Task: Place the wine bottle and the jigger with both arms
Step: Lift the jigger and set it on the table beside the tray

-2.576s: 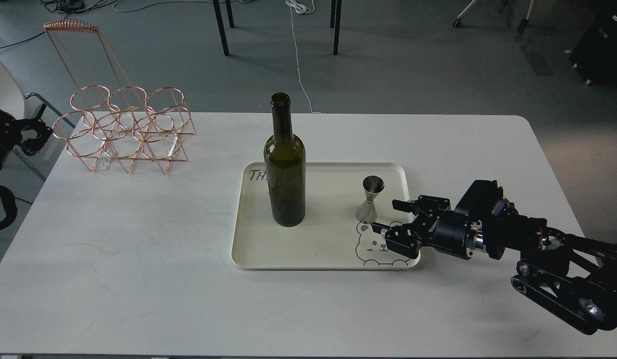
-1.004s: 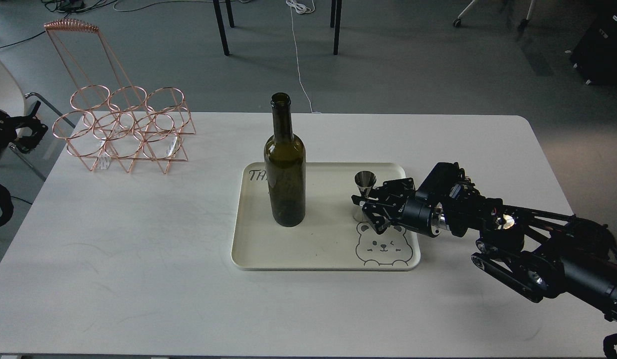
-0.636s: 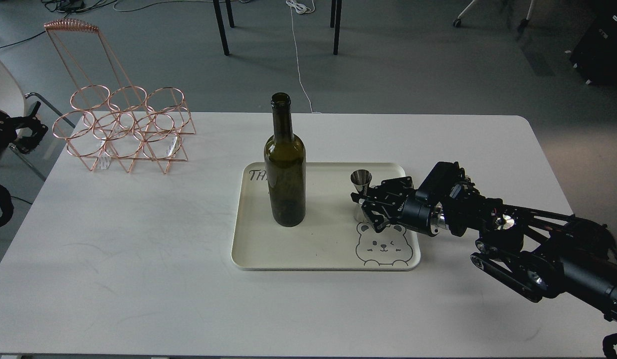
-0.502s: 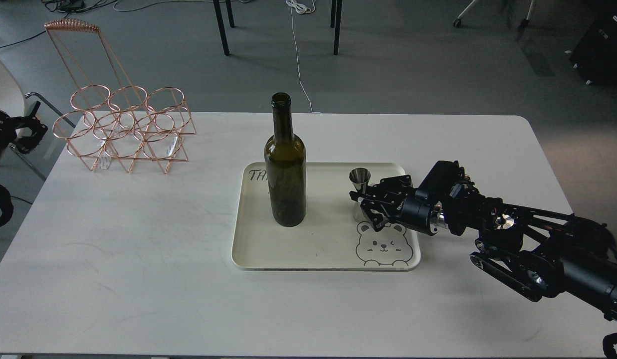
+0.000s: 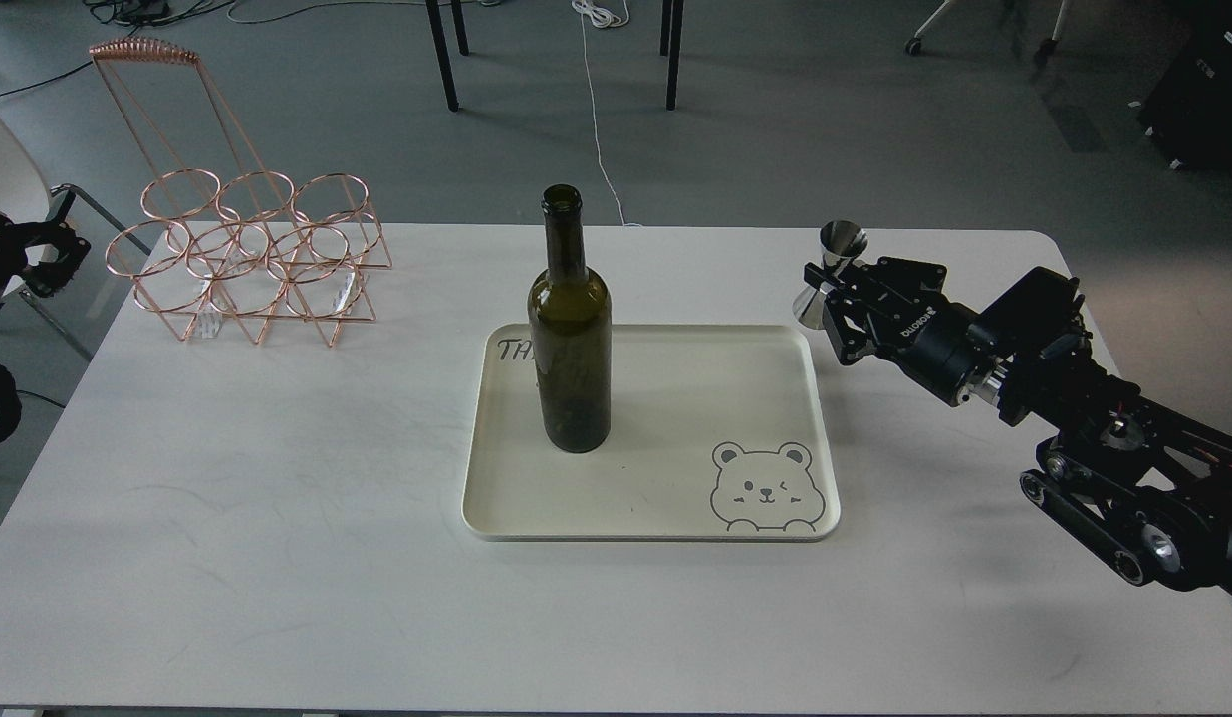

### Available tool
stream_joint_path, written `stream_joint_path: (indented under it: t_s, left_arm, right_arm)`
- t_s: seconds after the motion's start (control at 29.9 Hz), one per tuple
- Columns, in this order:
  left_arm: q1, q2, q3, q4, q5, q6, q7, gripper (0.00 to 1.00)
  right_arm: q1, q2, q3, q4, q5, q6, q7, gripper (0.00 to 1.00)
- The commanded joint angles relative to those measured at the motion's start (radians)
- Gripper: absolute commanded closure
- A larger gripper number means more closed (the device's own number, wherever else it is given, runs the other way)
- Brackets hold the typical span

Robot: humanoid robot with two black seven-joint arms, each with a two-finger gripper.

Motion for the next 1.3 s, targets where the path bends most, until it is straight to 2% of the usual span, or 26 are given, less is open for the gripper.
stream_joint_path:
  t_s: [0.0, 0.13, 0.43, 0.74, 0.84, 1.04, 1.17, 1.27]
  left_arm:
    - [-0.003, -0.002, 0.002, -0.001, 0.001, 0.0, 0.003, 0.02]
    - [-0.003, -0.002, 0.005, -0.001, 0.001, 0.0, 0.003, 0.02]
    - [-0.013, -0.001, 0.006, -0.001, 0.003, 0.0, 0.004, 0.02]
    - [-0.024, 0.002, 0.009, -0.001, 0.003, 0.0, 0.004, 0.02]
    - [-0.024, 0.015, 0.011, -0.001, 0.003, 0.0, 0.004, 0.02]
    - [-0.024, 0.016, 0.011, -0.001, 0.001, 0.0, 0.004, 0.02]
    - [-0.024, 0.021, 0.012, -0.001, 0.001, 0.0, 0.004, 0.02]
    - [-0.024, 0.022, 0.012, -0.001, 0.001, 0.0, 0.001, 0.02]
  right_arm:
    - [-0.079, -0.053, 0.048, -0.007, 0.073, -0.043, -0.002, 0.92]
    - [-0.131, -0.083, 0.049, -0.06, 0.146, -0.066, -0.026, 0.92]
    - [-0.187, -0.071, 0.033, -0.206, 0.26, -0.066, -0.014, 0.92]
    - [-0.197, -0.042, 0.005, -0.205, 0.268, -0.066, -0.012, 0.9]
    - [-0.199, -0.04, 0.006, -0.205, 0.269, -0.066, -0.014, 0.81]
    - [-0.201, -0.042, 0.002, -0.203, 0.282, -0.066, -0.014, 0.76]
    - [-0.194, -0.048, -0.041, -0.199, 0.282, -0.066, -0.012, 0.6]
    - [-0.196, -0.056, -0.06, -0.197, 0.282, -0.066, -0.002, 0.57]
